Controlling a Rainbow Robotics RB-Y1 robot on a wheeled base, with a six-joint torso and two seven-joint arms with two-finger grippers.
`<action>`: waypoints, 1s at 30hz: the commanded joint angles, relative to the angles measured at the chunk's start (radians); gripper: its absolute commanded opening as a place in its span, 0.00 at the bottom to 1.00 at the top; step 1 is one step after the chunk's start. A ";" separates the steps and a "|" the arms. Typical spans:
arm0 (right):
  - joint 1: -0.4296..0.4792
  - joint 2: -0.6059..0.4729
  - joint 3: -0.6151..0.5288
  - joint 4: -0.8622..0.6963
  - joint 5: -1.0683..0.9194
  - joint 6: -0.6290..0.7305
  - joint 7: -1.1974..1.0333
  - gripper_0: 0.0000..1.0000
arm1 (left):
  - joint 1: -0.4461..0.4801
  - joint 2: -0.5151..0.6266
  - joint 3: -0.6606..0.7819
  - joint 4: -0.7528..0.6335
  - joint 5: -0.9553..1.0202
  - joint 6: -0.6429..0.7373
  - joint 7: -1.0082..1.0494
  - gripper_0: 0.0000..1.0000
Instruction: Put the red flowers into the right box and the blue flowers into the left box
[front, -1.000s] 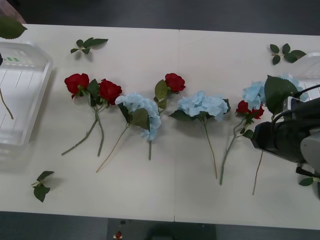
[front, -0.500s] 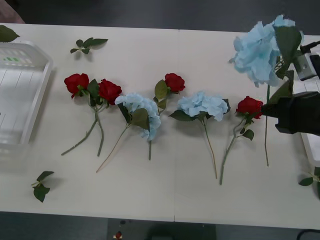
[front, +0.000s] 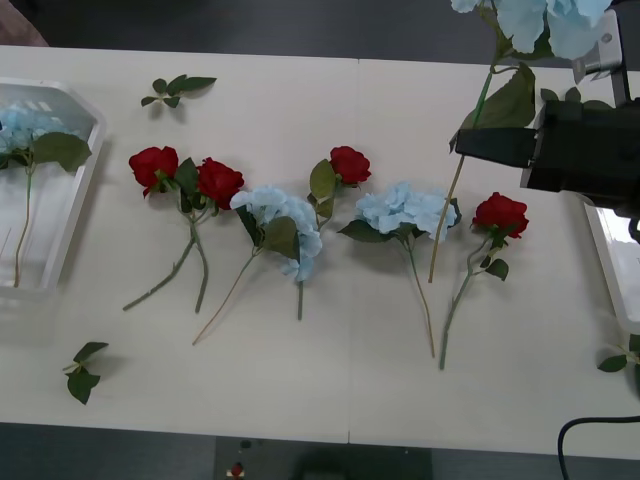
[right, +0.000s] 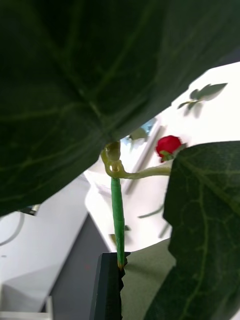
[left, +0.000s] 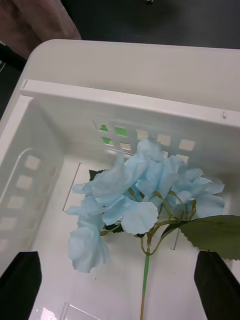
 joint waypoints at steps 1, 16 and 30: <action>-0.087 -0.004 0.004 -0.006 -0.041 -0.035 -0.138 0.00 | -0.017 0.042 0.019 -0.041 0.100 0.003 -0.049 1.00; -0.296 0.019 0.168 0.085 -0.030 -0.222 -0.302 0.00 | 0.155 0.113 0.189 -0.556 0.501 0.151 -0.006 1.00; -0.400 0.044 0.219 0.165 -0.024 -0.284 -0.187 0.00 | 0.457 -0.088 0.453 -0.990 0.769 0.152 0.000 1.00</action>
